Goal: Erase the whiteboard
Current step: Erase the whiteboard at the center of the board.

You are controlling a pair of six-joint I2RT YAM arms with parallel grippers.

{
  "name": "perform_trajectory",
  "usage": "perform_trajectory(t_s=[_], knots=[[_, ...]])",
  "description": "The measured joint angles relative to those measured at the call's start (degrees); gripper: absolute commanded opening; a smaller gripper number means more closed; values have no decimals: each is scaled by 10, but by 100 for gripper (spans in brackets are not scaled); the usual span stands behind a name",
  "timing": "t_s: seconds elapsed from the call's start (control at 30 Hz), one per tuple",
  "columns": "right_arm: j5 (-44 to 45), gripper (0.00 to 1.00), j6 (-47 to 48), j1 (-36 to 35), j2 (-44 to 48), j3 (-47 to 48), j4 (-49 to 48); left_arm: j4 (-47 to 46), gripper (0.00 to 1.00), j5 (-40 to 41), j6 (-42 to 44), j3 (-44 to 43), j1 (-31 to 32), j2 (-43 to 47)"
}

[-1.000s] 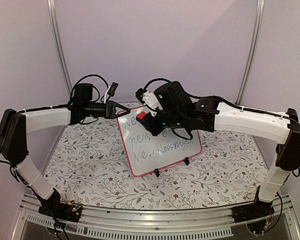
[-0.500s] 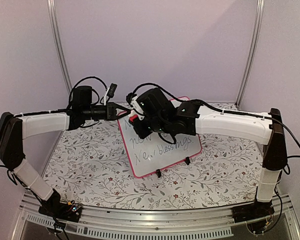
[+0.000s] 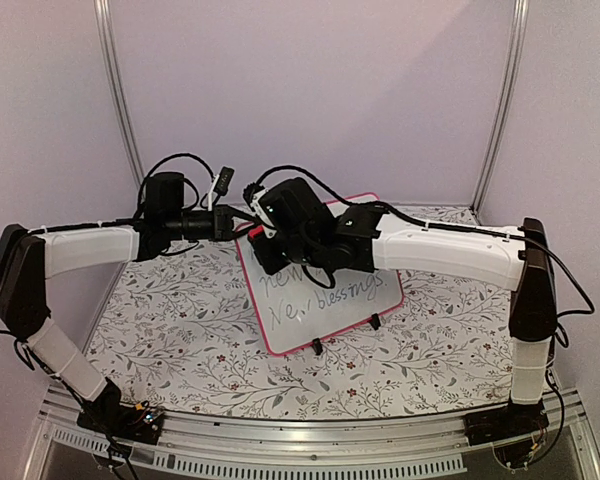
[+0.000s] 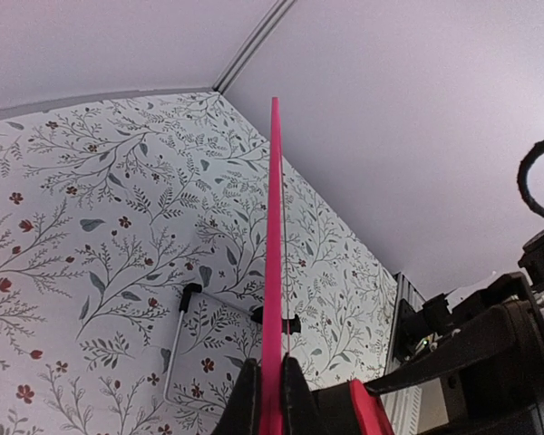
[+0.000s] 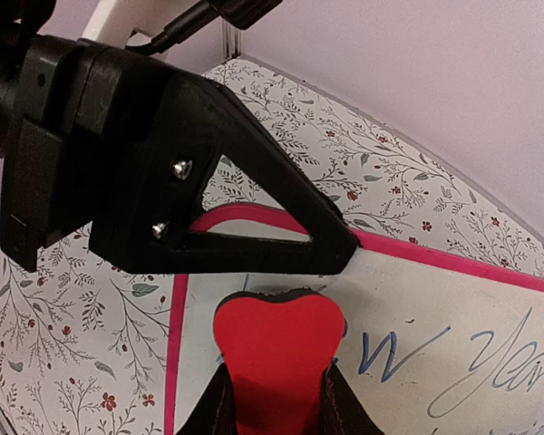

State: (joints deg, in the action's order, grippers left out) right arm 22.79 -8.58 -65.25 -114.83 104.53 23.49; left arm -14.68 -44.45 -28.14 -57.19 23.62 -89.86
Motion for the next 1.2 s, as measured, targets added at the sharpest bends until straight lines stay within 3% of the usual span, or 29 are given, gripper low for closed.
perform_trajectory(t_s=[1.2], knots=[[119, 0, -23, -26, -84, 87, 33, 0, 0, 16, 0, 6, -2, 0]])
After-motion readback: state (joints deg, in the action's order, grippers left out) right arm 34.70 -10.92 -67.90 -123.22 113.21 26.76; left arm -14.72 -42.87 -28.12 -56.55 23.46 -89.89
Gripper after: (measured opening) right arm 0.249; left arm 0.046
